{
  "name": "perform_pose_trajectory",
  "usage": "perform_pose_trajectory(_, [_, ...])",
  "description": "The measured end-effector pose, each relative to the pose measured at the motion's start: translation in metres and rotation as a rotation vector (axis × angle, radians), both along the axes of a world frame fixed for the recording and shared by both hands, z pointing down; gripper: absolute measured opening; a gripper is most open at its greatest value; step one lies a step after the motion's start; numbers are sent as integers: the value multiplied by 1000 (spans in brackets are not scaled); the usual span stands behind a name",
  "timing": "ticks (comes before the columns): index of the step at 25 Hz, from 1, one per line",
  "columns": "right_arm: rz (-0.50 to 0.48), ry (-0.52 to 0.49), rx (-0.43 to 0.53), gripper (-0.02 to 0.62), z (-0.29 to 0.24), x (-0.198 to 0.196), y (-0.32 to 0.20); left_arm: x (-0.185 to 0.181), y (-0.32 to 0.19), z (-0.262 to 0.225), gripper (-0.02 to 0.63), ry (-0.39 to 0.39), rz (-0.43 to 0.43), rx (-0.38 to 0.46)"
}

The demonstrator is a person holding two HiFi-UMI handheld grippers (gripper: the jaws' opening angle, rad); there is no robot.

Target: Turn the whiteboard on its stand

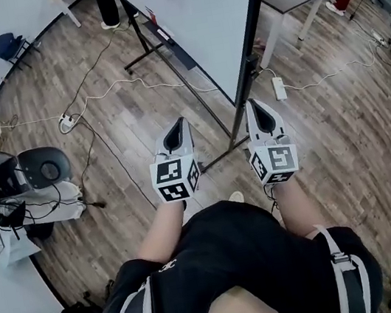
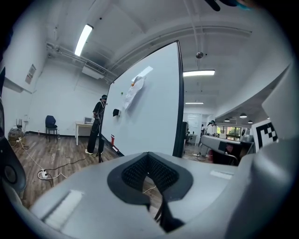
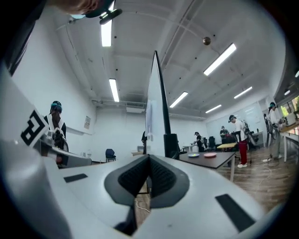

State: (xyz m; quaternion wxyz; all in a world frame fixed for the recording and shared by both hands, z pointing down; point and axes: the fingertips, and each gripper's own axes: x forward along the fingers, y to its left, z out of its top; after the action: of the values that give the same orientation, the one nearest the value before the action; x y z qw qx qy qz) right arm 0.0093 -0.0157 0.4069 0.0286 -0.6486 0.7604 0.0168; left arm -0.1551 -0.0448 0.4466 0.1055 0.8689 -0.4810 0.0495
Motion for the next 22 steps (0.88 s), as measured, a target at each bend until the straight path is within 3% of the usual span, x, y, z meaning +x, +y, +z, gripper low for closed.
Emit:
perform_pose_trajectory(3, [-33, -50, -37, 5, 2, -15, 7, -11, 14, -3, 9, 6, -11, 3])
perform_pose_trajectory(9, [-83, -57, -123, 5, 30, -55, 25, -36, 30, 0, 9, -16, -31, 8])
perform_pose_trajectory(22, [-84, -28, -112, 5, 26, -78, 34, -53, 39, 5, 9, -6, -24, -5])
